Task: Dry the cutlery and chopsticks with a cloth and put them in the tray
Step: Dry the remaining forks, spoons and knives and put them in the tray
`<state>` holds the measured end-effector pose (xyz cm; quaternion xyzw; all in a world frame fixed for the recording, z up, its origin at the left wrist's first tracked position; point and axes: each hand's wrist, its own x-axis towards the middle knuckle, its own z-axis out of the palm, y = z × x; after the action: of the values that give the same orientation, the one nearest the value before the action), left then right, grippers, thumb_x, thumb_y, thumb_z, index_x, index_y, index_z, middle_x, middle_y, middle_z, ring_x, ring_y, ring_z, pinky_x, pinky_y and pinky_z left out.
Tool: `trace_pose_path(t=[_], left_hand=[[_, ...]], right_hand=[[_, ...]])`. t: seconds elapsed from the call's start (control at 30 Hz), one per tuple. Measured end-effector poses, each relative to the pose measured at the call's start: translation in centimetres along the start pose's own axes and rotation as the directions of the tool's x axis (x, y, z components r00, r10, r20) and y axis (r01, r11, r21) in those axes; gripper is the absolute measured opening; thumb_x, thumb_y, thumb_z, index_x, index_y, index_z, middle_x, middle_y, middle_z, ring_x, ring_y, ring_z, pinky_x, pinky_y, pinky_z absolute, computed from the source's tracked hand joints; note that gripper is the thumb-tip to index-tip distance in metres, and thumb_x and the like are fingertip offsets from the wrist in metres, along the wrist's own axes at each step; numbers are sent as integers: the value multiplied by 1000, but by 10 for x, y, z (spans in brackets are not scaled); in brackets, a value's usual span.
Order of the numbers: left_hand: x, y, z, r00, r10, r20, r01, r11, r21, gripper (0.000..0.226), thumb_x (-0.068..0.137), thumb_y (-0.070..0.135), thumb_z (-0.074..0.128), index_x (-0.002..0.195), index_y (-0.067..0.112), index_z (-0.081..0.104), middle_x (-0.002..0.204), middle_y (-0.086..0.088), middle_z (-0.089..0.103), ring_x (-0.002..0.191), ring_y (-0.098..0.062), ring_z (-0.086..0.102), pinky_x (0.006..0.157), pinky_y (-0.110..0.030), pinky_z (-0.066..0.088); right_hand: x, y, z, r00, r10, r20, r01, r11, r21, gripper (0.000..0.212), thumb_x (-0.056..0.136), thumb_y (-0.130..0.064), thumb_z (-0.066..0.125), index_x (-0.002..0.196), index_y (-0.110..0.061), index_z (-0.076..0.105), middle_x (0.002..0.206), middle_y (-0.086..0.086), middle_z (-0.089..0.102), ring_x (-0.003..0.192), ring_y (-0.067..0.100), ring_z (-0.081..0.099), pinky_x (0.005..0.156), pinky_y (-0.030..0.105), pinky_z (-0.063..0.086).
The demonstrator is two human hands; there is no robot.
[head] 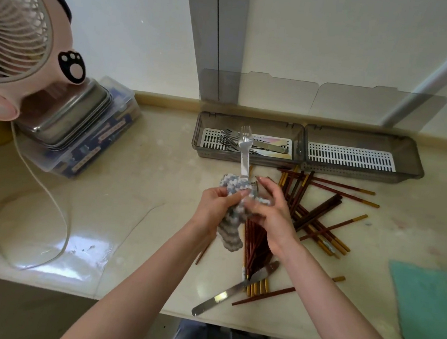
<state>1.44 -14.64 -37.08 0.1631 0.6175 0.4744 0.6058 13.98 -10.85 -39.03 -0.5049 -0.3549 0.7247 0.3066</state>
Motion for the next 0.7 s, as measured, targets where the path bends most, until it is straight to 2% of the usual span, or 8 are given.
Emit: trace_pose_path(t=[0.13, 0.23, 0.33, 0.43, 0.5, 0.57, 0.63, 0.7], left_hand=[[5, -5, -3, 993, 91, -74, -80, 986, 145, 11, 76, 16, 75, 77, 7, 68, 76, -15, 71, 71, -29, 69, 72, -41, 58], [6, -11, 3, 990, 127, -67, -106, 959, 262, 15, 74, 20, 77, 79, 10, 68, 79, -12, 72, 75, -27, 71, 75, -44, 58], [6, -14, 5, 987, 126, -101, -97, 962, 256, 22, 73, 22, 78, 88, 8, 70, 85, -13, 73, 81, -27, 71, 79, -45, 57], [1, -17, -4, 987, 86, -137, -56, 975, 213, 26, 74, 22, 78, 91, 4, 70, 87, -15, 73, 84, -29, 71, 81, -45, 57], [-4, -19, -10, 989, 40, -143, -15, 985, 172, 32, 75, 22, 76, 96, -1, 68, 91, -18, 72, 87, -32, 70, 80, -43, 57], [-10, -19, -17, 991, -5, -135, 24, 990, 139, 35, 78, 22, 74, 99, -3, 65, 93, -19, 71, 87, -31, 70, 77, -39, 58], [-15, -17, -21, 991, -28, -127, 41, 994, 99, 32, 80, 22, 72, 100, -3, 64, 93, -19, 71, 84, -30, 70, 72, -35, 59], [-18, -16, -27, 992, -31, -125, 41, 996, 76, 30, 81, 22, 71, 99, -1, 65, 93, -19, 71, 83, -29, 70, 72, -35, 59]], right_hand=[[10, -23, 3, 982, -126, -144, 102, 981, -164, 32, 87, -29, 64, 118, -24, 61, 103, -3, 65, 87, 7, 56, 68, 22, 42], [19, -22, 16, 984, -137, -115, 102, 957, -272, 13, 87, -21, 66, 93, -10, 70, 91, 5, 69, 83, 15, 60, 75, 35, 49], [31, -25, 20, 976, -141, -163, 93, 957, -274, 14, 88, -17, 64, 76, -15, 71, 80, 2, 70, 79, 17, 63, 80, 38, 50], [53, -40, 20, 947, -268, -175, 186, 906, -380, 16, 92, -19, 58, 89, -12, 71, 71, -4, 62, 59, 7, 54, 65, 26, 45], [78, -56, 19, 916, -385, -113, 232, 739, -632, 20, 94, -22, 55, 101, -13, 71, 71, -9, 60, 57, 5, 48, 58, 21, 39], [105, -71, 17, 913, -409, -14, 205, 486, -850, 23, 94, -27, 54, 112, -22, 68, 90, -9, 66, 63, 4, 51, 58, 19, 40], [126, -80, 10, 921, -386, 43, 140, 227, -964, 31, 92, -33, 57, 123, -30, 61, 118, -1, 62, 89, 13, 61, 75, 28, 50], [134, -83, -1, 936, -349, 56, 75, 42, -996, 42, 90, -35, 60, 131, -32, 54, 128, 7, 51, 111, 25, 55, 88, 36, 47]])
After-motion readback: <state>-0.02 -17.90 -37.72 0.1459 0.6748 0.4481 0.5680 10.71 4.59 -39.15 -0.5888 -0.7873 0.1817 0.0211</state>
